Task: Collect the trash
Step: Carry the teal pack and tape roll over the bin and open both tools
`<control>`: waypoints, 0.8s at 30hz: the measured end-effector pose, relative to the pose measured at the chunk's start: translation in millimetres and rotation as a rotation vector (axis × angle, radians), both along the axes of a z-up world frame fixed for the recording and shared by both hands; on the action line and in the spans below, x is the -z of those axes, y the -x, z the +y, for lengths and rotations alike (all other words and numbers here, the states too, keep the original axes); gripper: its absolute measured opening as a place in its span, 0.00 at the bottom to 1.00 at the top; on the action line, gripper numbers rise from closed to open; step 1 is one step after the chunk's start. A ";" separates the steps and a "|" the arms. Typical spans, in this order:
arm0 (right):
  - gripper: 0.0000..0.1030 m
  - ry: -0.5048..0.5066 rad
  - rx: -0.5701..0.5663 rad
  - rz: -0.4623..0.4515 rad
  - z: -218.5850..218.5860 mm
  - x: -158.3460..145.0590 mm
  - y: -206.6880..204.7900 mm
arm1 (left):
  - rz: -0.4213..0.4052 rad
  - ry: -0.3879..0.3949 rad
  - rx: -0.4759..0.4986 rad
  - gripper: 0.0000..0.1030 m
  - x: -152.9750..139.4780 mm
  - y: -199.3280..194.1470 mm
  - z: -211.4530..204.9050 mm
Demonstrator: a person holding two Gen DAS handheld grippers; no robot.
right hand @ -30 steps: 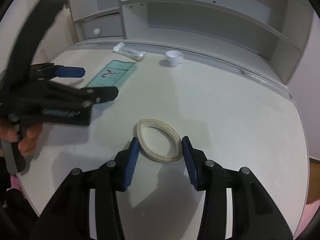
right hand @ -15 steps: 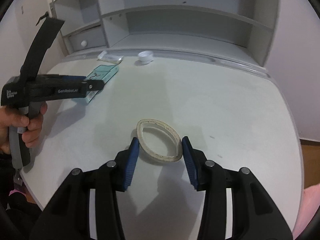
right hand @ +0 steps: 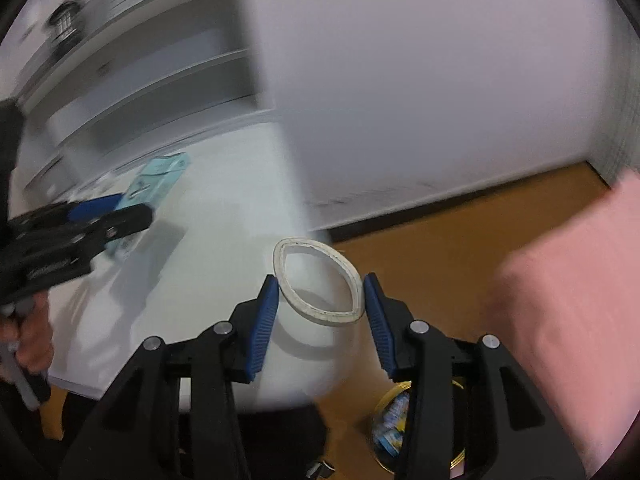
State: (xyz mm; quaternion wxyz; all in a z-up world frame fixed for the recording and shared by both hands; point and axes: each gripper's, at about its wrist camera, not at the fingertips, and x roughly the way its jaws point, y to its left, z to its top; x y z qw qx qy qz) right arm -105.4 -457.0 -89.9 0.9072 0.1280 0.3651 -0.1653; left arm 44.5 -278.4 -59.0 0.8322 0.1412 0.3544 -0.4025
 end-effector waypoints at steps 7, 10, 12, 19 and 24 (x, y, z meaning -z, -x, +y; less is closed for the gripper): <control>0.42 -0.045 0.295 0.051 -91.8 37.8 103.2 | 0.010 0.022 0.252 0.54 12.1 89.7 -99.2; 0.42 -0.077 0.379 0.084 -118.3 61.2 138.0 | 0.021 0.010 0.338 0.54 28.1 122.6 -128.4; 0.42 -0.102 0.419 0.109 -130.1 77.8 151.9 | 0.031 -0.016 0.367 0.54 45.3 135.2 -144.0; 0.42 -0.191 0.445 0.238 -146.9 154.9 160.0 | 0.101 -0.153 0.417 0.54 147.9 163.3 -193.3; 0.42 -0.240 0.422 0.336 -155.5 202.7 160.2 | 0.212 -0.259 0.385 0.54 219.3 157.6 -212.9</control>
